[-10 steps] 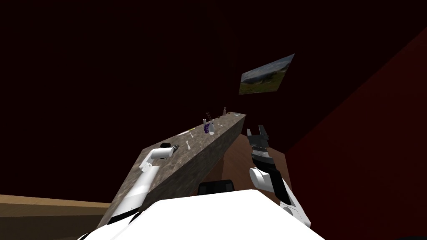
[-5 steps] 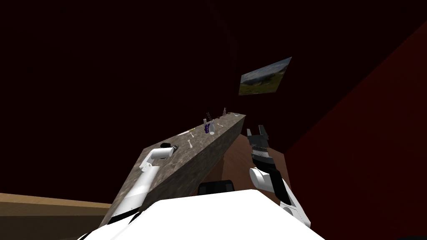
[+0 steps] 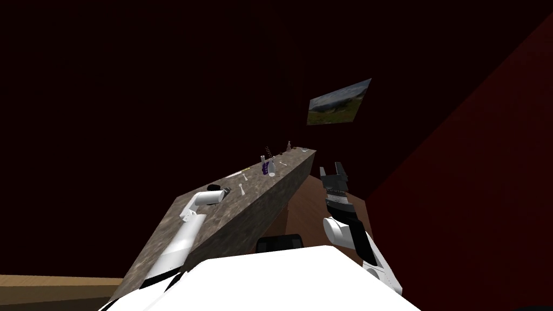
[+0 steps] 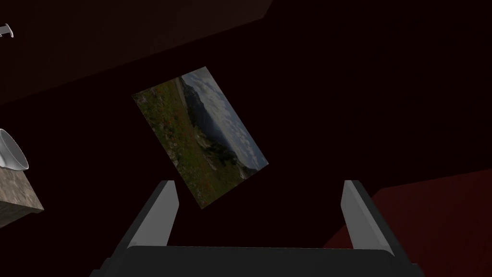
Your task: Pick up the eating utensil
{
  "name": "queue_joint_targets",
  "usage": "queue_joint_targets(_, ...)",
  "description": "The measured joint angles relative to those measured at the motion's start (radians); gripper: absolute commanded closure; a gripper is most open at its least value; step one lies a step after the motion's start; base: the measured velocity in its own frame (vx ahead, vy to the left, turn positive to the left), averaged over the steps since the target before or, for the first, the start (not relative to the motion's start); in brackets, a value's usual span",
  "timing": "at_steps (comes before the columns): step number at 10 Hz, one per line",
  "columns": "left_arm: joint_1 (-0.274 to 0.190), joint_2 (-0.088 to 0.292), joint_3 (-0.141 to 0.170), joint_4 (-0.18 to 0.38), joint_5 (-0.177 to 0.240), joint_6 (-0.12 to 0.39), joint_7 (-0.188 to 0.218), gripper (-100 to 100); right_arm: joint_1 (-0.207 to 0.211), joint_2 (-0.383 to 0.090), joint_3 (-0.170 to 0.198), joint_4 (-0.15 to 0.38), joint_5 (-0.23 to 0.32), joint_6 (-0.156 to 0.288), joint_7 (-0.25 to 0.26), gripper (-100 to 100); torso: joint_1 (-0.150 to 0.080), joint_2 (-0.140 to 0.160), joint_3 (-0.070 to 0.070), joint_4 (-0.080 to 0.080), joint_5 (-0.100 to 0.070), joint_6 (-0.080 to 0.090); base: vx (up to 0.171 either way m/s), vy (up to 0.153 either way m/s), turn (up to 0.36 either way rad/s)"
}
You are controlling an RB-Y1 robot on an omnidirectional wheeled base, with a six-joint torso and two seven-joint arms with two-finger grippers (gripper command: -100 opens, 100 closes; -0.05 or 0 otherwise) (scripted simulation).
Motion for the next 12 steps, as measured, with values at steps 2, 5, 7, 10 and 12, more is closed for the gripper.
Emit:
queue_joint_targets(2,-0.007,0.003,0.006,0.001,-0.002,0.012,0.003,-100,0.0,0.0,0.0,0.0,0.0,0.0,0.0,0,-0.002,-0.001,0.0,0.0,0.0,0.0,0.141,-0.131,-0.065)
queue_joint_targets(5,-0.018,0.01,0.018,-0.001,-0.005,0.038,0.007,-100,0.0,0.0,0.0,0.0,0.0,0.0,0.0,0,-0.001,-0.001,-0.001,0.0,0.0,0.0,0.117,-0.096,-0.044)
queue_joint_targets(7,-0.019,0.01,0.018,-0.001,-0.005,0.039,0.007,-100,0.0,0.0,0.0,0.0,0.0,0.0,0.0,0,0.006,0.006,0.003,0.001,0.001,-0.001,0.012,0.004,-0.005)
queue_joint_targets(10,-0.02,0.005,0.01,0.04,-0.014,-0.009,0.019,-100,0.0,0.0,0.0,0.0,0.0,0.0,0.0,0,0.01,0.008,0.004,0.002,0.002,-0.001,0.004,0.027,-0.014)
queue_joint_targets(12,-0.02,0.005,0.009,0.042,-0.014,-0.012,0.02,100,0.0,0.0,0.0,0.0,0.0,0.0,0.0,0,0.008,0.009,0.005,0.002,0.002,-0.001,0.0,0.0,0.0)
